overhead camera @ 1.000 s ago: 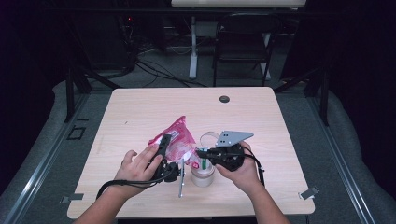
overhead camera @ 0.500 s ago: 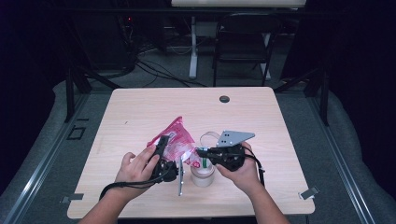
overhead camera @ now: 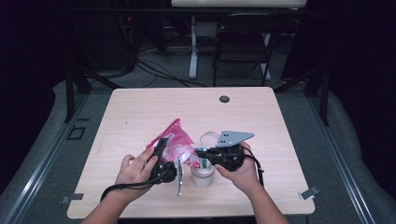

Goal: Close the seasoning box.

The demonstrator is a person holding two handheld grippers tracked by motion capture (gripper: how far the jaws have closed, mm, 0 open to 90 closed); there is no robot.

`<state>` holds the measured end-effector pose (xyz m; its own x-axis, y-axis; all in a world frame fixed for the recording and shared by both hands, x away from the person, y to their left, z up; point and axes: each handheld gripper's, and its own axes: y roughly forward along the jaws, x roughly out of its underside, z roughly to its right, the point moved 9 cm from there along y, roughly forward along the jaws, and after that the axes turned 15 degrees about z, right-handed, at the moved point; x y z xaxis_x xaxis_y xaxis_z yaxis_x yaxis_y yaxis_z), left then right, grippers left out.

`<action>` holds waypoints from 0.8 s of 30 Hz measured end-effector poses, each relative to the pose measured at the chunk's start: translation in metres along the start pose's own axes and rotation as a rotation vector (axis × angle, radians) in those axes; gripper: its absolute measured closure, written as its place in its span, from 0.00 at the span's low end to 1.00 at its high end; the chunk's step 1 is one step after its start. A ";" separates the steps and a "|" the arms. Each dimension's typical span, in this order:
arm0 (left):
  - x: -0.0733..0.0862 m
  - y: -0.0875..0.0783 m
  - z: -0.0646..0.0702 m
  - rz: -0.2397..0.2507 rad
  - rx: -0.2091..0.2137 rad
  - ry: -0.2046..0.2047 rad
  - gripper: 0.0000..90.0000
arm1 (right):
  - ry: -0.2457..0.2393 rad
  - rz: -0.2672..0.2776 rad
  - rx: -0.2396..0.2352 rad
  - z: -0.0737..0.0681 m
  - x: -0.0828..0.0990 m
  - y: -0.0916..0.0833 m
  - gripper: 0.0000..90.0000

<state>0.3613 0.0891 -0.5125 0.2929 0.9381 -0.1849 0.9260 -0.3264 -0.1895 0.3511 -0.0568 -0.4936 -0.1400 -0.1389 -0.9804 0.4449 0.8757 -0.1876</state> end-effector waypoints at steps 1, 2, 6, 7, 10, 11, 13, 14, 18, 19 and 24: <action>0.000 0.000 0.000 0.002 -0.002 -0.008 0.78 | -0.001 0.001 -0.001 0.000 0.000 0.000 0.99; 0.001 0.001 0.001 0.003 0.002 -0.021 0.78 | -0.001 0.002 -0.001 0.000 -0.001 0.000 0.99; 0.003 0.001 0.002 -0.002 0.011 -0.043 0.78 | 0.001 0.007 -0.002 -0.001 -0.001 0.000 0.99; 0.003 0.001 0.002 -0.005 0.012 -0.045 0.78 | 0.001 0.007 -0.003 -0.001 -0.001 0.000 0.99; 0.003 0.001 0.002 0.000 0.010 -0.050 0.78 | 0.001 0.008 -0.003 -0.001 -0.001 0.000 0.99; 0.004 0.001 0.003 -0.008 0.015 -0.067 0.78 | 0.003 0.010 -0.004 -0.001 -0.002 0.000 0.99; 0.004 0.001 0.004 -0.004 0.014 -0.078 0.78 | 0.000 0.012 -0.003 -0.001 -0.002 0.000 0.99; 0.004 0.001 0.004 -0.004 0.013 -0.080 0.79 | 0.000 0.012 -0.003 -0.002 -0.002 0.000 0.99; 0.006 0.000 0.005 -0.012 0.020 -0.099 0.79 | -0.004 0.012 -0.007 -0.003 -0.002 0.001 0.99; 0.007 -0.001 0.006 -0.019 0.024 -0.095 0.79 | -0.004 0.012 -0.007 -0.003 -0.002 0.001 0.99; 0.009 -0.001 0.009 -0.018 0.026 -0.115 0.79 | -0.007 0.011 -0.014 -0.005 -0.002 0.002 0.99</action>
<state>0.3611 0.0967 -0.5229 0.2454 0.9249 -0.2903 0.9240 -0.3137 -0.2185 0.3482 -0.0524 -0.4920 -0.1292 -0.1326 -0.9827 0.4340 0.8835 -0.1763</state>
